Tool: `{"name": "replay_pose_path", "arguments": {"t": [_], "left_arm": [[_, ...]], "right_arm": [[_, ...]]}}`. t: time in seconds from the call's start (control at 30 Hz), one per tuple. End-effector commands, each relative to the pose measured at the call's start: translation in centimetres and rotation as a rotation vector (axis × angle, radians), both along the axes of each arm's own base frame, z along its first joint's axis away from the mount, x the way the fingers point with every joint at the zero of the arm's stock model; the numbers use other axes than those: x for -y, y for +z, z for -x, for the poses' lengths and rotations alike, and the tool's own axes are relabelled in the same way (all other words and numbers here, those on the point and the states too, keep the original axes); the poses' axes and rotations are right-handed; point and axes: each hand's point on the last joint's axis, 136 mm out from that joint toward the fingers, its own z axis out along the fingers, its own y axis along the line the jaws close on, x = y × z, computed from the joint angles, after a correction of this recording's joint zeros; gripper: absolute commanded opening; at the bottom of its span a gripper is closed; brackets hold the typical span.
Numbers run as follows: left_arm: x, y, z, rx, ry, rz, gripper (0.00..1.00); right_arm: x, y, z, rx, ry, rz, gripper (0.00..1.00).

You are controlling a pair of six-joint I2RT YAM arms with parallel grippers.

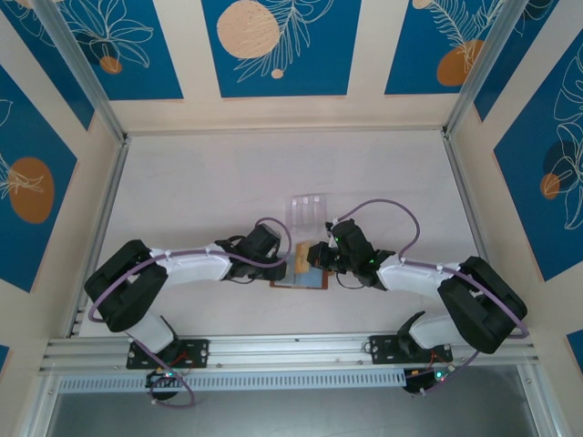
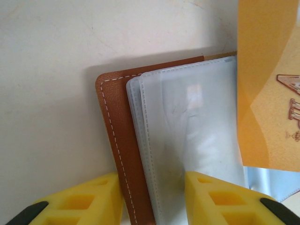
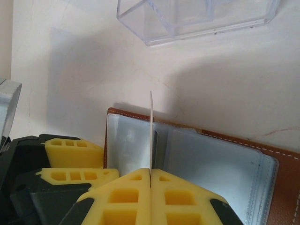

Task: Put the credit cards into the card holder

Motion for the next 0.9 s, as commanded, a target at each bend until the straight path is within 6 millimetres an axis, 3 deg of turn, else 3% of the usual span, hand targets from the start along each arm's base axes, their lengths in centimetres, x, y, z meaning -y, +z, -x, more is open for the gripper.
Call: {"name": "replay_pose_path", "arguments": {"t": [0.0,0.87], "left_arm": [[-0.5,-2.7,2.8,-0.120,-0.049,-0.018,0.37],[-0.6,-2.9,2.7,-0.127,-0.041,-0.033,0.36]], "right_arm": [[0.3,-1.1,0.3,-0.003,-0.007,0.015,0.00],[2.1,-5.1,4.3,-0.077,-0.062,0.071,0.00]]}}
